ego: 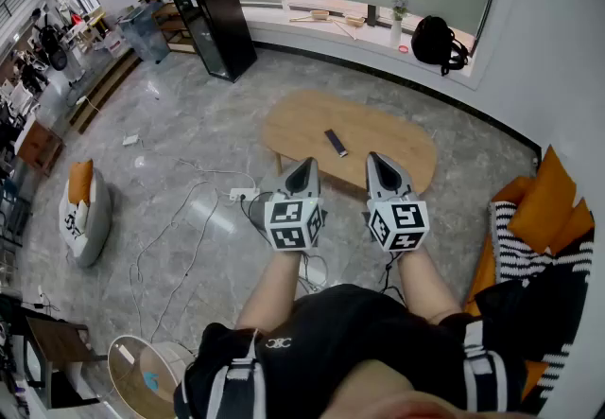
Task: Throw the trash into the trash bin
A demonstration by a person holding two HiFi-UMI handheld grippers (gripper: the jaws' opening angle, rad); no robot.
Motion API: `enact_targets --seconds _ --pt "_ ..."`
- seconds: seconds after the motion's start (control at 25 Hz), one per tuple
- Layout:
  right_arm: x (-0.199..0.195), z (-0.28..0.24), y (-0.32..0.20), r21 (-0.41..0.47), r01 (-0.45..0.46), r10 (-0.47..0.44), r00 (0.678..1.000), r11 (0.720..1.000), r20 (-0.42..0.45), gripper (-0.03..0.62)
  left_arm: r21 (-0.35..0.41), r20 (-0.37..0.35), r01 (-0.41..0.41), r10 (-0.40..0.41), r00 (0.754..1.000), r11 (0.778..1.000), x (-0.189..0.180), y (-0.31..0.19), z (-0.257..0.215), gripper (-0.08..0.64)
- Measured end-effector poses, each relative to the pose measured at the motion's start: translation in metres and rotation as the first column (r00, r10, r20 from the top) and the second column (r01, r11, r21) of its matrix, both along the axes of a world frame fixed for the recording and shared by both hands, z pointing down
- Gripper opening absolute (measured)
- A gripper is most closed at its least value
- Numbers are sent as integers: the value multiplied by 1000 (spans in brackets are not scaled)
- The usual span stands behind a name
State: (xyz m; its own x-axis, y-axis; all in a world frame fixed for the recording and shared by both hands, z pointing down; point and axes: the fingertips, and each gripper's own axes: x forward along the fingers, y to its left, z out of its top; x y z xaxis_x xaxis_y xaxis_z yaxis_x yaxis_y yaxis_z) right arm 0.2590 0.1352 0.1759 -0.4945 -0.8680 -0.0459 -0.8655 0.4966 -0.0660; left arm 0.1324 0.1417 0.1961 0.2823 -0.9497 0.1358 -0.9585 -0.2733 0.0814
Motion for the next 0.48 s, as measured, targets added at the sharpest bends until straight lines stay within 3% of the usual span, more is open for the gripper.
enact_targets --seconds 0.28,0.48 --pt "-9 7 -2 -13 4 -4 1000 1000 -5 3 -6 -4 1 -1 1000 1000 -8 -2 3 12" --pt "-22 3 -1 -28 23 -22 999 999 38 3 -10 -15 2 -3 1000 1000 -20 -3 2 12"
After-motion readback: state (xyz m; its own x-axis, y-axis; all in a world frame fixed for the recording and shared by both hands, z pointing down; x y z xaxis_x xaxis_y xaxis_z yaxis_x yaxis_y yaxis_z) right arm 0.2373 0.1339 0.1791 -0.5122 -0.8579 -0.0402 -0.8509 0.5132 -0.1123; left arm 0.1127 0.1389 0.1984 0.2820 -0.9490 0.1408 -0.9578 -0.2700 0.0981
